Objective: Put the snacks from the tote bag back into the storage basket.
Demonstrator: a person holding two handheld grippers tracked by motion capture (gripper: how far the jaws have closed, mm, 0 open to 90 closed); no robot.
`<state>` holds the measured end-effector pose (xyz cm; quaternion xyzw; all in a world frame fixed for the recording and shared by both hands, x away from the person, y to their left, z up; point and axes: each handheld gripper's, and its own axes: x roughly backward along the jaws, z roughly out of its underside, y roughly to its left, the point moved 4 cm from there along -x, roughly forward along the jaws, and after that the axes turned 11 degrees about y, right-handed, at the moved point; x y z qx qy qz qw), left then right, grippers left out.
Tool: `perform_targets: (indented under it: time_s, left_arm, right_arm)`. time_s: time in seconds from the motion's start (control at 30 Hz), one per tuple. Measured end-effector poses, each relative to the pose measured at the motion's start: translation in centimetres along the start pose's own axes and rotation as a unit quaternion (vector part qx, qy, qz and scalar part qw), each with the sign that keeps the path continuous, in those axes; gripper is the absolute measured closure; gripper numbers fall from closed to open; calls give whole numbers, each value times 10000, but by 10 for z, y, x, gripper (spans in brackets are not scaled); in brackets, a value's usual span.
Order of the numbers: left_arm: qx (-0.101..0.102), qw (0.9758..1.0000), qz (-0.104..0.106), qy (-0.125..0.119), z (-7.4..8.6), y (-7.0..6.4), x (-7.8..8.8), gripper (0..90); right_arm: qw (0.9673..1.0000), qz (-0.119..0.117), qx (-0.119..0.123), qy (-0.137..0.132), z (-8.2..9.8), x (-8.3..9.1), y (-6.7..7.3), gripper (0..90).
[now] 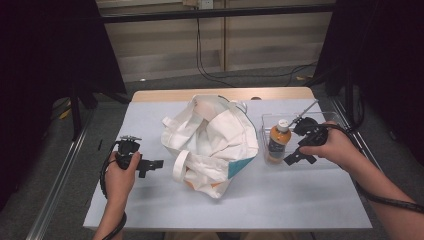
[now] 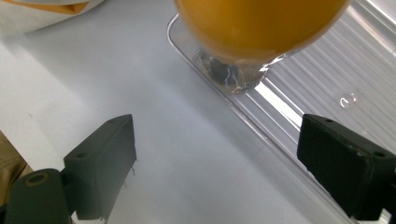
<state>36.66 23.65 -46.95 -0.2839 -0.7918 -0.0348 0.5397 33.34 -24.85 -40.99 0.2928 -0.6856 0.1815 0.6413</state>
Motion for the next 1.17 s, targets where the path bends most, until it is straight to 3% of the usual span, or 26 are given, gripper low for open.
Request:
perform_targets:
  time_s: [0.33,0.4,0.47,1.17]
  left_arm:
    - [-71,10000,-31,44,1,1,1,37]
    - [3,10000,-3,-7,0,0,0,37]
    - [-99,9999,-69,67,1,1,1,37]
    - [-34,10000,11,88,2,1,-4,37]
  right_arm:
    - [9999,64,75,39,11,-4,6,110]
    - [9999,63,93,76,14,-5,6,110]
    - [9999,67,123,68,16,-6,6,110]
    - [9994,92,344,28,39,-28,15,97]
